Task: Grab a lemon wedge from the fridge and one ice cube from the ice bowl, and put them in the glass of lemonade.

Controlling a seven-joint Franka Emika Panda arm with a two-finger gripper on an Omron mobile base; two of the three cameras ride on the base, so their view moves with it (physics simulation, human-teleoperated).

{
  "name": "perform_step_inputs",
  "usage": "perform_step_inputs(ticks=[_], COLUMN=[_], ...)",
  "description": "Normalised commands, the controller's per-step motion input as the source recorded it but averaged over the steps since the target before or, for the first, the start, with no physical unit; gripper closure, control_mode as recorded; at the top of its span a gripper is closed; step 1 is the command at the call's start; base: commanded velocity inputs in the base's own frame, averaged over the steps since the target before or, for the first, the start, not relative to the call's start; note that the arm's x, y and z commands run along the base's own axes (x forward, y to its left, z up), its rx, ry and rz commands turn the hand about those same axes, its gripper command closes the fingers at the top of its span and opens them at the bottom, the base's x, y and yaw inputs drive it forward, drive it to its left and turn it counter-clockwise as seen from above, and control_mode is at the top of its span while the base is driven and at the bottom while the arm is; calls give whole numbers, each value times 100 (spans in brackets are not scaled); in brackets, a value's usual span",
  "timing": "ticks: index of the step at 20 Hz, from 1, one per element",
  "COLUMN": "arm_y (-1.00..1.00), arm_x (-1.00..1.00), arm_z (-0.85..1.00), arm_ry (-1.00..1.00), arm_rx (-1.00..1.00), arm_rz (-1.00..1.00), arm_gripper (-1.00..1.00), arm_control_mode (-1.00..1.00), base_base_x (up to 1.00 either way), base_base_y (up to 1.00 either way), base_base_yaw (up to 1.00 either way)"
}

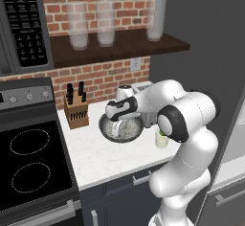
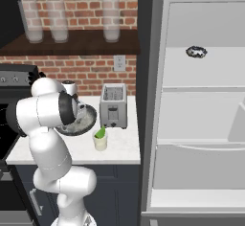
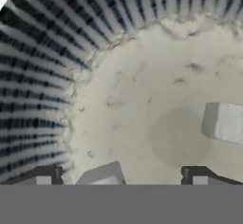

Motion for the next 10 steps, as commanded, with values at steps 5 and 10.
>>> perform_step_inputs(ticks=[5, 10], arm_y=[0, 0], arm_x=[0, -12], arm_z=[-8, -7], arm_ry=[0, 0], arm_rx=[0, 0], arm_rz=[0, 0], arm_gripper=[-100, -100], arm_control_mode=[-100, -100], base_base_x=[0, 0], base_base_y=[0, 0], base_base_yaw=[0, 0])
